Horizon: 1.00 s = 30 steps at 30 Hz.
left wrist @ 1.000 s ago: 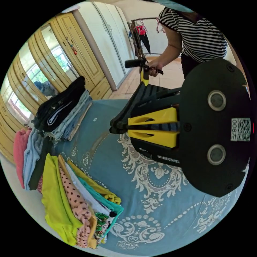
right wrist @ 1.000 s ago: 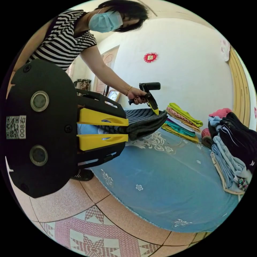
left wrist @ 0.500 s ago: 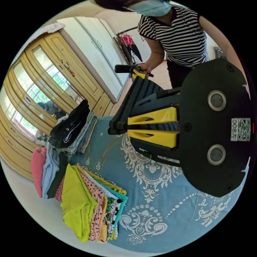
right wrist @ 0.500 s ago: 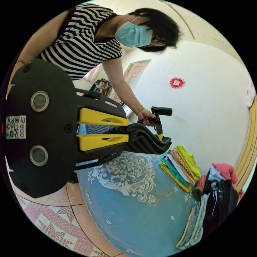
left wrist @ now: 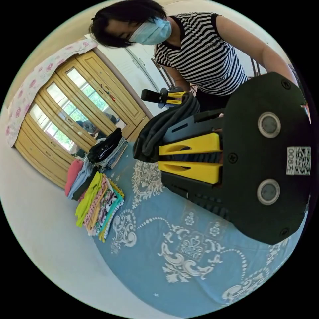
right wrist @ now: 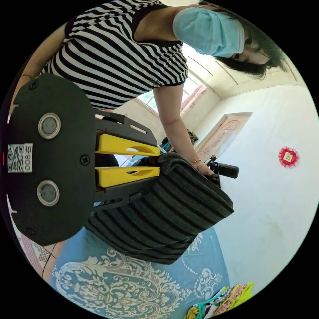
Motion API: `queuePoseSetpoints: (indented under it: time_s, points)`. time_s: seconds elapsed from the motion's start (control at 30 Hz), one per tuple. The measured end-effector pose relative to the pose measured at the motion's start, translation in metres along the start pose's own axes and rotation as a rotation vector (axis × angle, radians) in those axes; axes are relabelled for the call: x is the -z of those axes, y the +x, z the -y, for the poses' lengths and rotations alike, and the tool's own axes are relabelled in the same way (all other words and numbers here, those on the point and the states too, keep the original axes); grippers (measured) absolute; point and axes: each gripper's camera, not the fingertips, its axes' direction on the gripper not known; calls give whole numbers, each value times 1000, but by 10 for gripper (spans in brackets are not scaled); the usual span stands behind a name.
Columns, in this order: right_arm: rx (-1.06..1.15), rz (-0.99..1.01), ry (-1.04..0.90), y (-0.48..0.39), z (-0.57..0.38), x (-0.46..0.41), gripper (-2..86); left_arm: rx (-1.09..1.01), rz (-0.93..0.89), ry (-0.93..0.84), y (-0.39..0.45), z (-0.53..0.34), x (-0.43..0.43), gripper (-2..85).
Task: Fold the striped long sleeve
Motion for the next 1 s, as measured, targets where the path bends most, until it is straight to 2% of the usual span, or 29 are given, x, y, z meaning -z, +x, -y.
queuePoseSetpoints:
  time_s: [0.4, 0.53, 0.67, 0.93, 1.0]
  points:
    - [-59, -17, -411, 31, 51, -222, 62, 456, 58, 60, -57, -193, 61, 10]
    - [-92, -53, -504, 45, 58, -270, 64, 647, 67, 193, -62, -256, 80, 8]
    - [-115, -29, -528, 51, 70, -298, 68, 672, 33, 313, -34, -285, 88, 21]
    - [-40, -48, -554, 25, 97, -322, 67, 640, 30, 101, 20, -287, 41, 72]
    - [-23, 2, -557, 18, 103, -326, 37, 644, 56, 57, 31, -291, 34, 70]
